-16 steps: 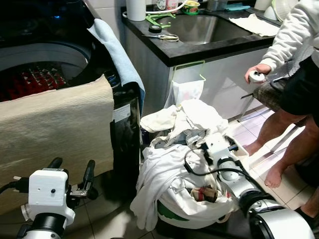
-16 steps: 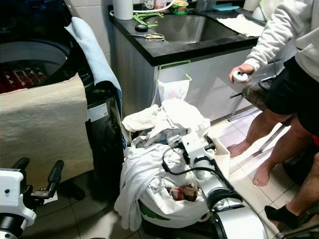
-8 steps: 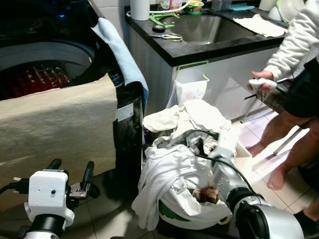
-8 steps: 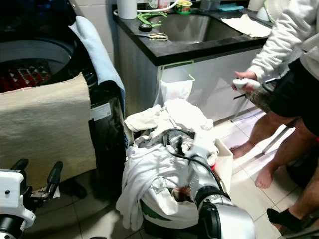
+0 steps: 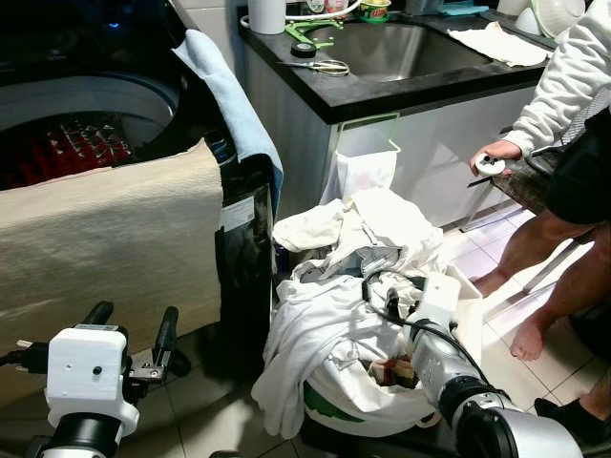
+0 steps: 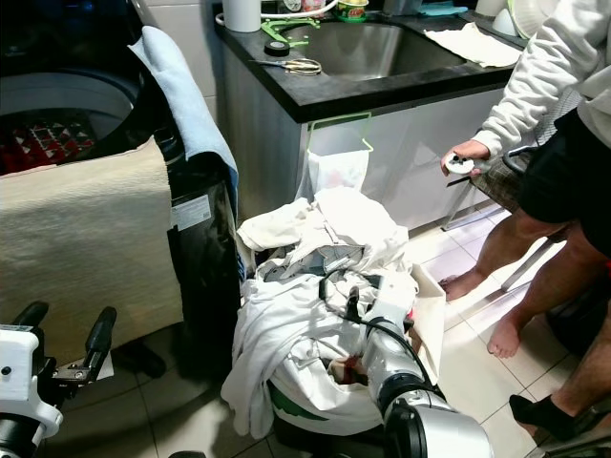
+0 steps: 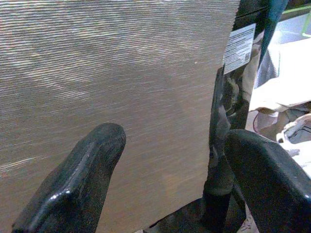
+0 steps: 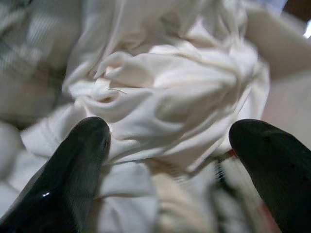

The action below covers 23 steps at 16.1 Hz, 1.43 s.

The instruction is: Clothes washing

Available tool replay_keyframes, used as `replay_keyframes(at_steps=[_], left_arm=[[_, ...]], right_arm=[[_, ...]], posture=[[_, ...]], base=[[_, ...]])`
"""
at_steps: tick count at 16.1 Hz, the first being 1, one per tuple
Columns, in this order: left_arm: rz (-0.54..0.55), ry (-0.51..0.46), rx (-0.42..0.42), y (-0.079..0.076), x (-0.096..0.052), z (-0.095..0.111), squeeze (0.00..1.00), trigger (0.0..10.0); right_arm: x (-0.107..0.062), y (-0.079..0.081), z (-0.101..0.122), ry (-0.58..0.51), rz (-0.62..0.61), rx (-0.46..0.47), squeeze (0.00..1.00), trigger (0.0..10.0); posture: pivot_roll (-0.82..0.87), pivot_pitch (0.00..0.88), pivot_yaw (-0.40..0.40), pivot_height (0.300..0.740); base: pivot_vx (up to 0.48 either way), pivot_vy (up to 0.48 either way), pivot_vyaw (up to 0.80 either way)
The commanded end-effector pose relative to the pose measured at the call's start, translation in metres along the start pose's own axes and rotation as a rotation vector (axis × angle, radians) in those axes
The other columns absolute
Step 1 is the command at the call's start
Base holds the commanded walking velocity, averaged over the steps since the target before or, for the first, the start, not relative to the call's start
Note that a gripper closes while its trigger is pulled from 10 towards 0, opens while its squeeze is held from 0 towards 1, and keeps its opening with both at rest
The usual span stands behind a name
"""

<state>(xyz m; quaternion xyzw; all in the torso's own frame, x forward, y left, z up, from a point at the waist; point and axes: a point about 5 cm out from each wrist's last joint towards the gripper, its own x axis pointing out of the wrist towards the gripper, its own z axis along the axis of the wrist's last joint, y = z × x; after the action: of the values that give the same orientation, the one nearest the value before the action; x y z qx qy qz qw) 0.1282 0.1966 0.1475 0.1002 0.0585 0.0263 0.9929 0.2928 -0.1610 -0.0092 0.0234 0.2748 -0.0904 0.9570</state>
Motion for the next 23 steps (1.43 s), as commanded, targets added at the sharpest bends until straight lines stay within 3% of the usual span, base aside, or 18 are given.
replay_keyframes(at_steps=[1, 7, 8, 11, 15, 17, 21, 23], left_arm=[[0.001, -0.009, 0.013, 0.000, -0.002, 0.005, 0.00, 10.0], [0.003, 0.000, 0.011, 0.000, -0.004, 0.005, 0.00, 10.0], [0.002, 0.000, 0.010, -0.001, -0.004, 0.005, 0.00, 10.0], [-0.003, -0.003, 0.006, -0.002, -0.002, 0.005, 0.00, 10.0], [-0.005, -0.008, 0.003, -0.003, 0.000, 0.005, 0.00, 10.0], [0.005, -0.004, 0.004, -0.002, -0.001, 0.005, 0.00, 10.0], [0.015, -0.003, 0.008, -0.001, -0.001, 0.005, 0.00, 10.0], [0.023, 0.002, 0.012, 0.001, -0.004, 0.005, 0.00, 10.0]], right_arm=[[0.000, -0.006, -0.003, 0.005, -0.033, -0.124, 0.00, 10.0], [-0.001, -0.024, -0.002, -0.025, -0.136, -0.167, 0.00, 10.0], [-0.001, -0.025, -0.003, -0.020, -0.144, -0.125, 0.00, 0.0], [-0.001, -0.024, -0.006, 0.004, -0.130, 0.003, 0.00, 0.0], [-0.002, -0.023, -0.010, 0.022, -0.108, 0.022, 0.00, 0.0], [-0.002, -0.024, -0.008, 0.003, -0.100, -0.050, 0.00, 0.0], [0.000, -0.029, 0.008, -0.118, -0.138, -0.392, 0.00, 0.0], [0.001, -0.039, 0.010, -0.112, -0.169, -0.383, 0.00, 0.0]], posture=[[0.42, 0.094, -0.069, 0.727], [0.41, 0.104, -0.071, 0.727], [0.41, 0.103, -0.070, 0.727], [0.40, 0.097, -0.069, 0.727], [0.40, 0.098, -0.068, 0.727], [0.40, 0.100, -0.071, 0.727], [0.41, 0.107, -0.075, 0.727], [0.41, 0.112, -0.076, 0.727]], base=[[0.000, 0.000, 0.00], [0.000, 0.000, 0.00], [0.000, 0.000, 0.00], [0.000, 0.000, 0.00], [0.000, 0.000, 0.00], [0.000, 0.000, 0.00], [0.000, 0.000, 0.00], [0.000, 0.000, 0.00]])
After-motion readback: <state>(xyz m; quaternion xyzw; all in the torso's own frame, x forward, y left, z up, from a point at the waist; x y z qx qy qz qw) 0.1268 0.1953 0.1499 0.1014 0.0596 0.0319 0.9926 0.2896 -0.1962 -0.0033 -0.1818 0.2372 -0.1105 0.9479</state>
